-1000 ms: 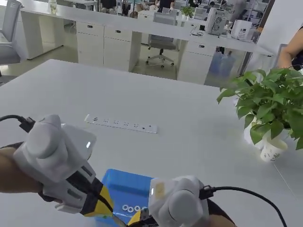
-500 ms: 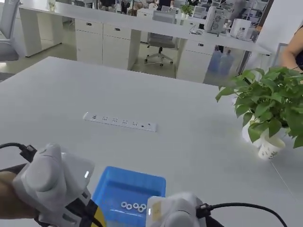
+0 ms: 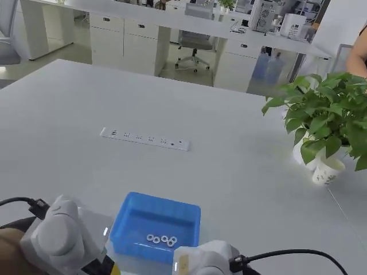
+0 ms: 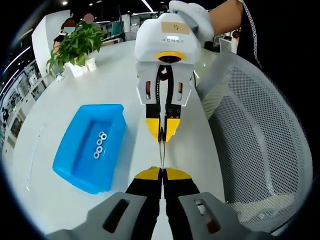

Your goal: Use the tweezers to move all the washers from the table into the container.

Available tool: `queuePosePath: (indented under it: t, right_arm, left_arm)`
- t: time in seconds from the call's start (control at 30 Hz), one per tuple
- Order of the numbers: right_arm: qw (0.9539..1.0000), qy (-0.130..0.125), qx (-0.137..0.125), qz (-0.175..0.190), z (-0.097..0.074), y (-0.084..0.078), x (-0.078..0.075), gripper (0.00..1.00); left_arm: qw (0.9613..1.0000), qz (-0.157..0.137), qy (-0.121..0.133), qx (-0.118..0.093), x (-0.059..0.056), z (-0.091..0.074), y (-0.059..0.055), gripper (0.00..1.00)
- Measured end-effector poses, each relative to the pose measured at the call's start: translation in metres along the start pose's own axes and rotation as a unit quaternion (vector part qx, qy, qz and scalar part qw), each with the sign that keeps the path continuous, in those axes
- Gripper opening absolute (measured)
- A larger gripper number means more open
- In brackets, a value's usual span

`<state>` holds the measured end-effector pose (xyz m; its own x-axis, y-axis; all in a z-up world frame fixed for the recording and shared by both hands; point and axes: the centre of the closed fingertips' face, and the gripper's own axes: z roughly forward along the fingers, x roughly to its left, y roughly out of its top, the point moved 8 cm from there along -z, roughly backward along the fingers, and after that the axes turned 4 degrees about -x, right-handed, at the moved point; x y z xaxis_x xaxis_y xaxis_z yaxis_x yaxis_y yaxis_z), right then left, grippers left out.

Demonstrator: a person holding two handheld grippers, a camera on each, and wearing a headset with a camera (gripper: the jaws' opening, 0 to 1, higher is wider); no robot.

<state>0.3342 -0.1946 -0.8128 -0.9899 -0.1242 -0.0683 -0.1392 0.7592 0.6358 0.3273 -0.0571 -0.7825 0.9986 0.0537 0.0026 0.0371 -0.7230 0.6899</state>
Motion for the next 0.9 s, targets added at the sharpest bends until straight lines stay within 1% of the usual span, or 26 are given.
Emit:
queuePosePath:
  t: [0.2,0.43,0.5,0.73,0.9]
  right_arm:
    - [0.9999,0.008,0.003,-0.006,0.006,-0.003,0.005,0.06]
    - [0.9999,0.011,0.002,-0.005,0.008,-0.004,0.006,0.06]
    - [0.9999,0.014,0.001,-0.002,0.008,-0.004,0.007,0.07]
    - [0.9998,0.014,0.006,-0.010,0.011,-0.007,0.008,0.09]
    - [0.9998,0.015,0.005,-0.009,0.012,-0.006,0.008,0.10]
  left_arm:
    - [0.9999,-0.007,-0.003,0.009,-0.004,0.007,-0.008,0.04]
    - [0.9998,-0.011,-0.008,0.018,-0.005,0.013,-0.016,0.04]
    - [0.9997,-0.011,-0.009,0.018,-0.005,0.014,-0.017,0.04]
    - [0.9997,-0.010,-0.008,0.019,-0.006,0.017,-0.020,0.04]
    - [0.9996,-0.009,-0.009,0.024,-0.006,0.019,-0.023,0.04]
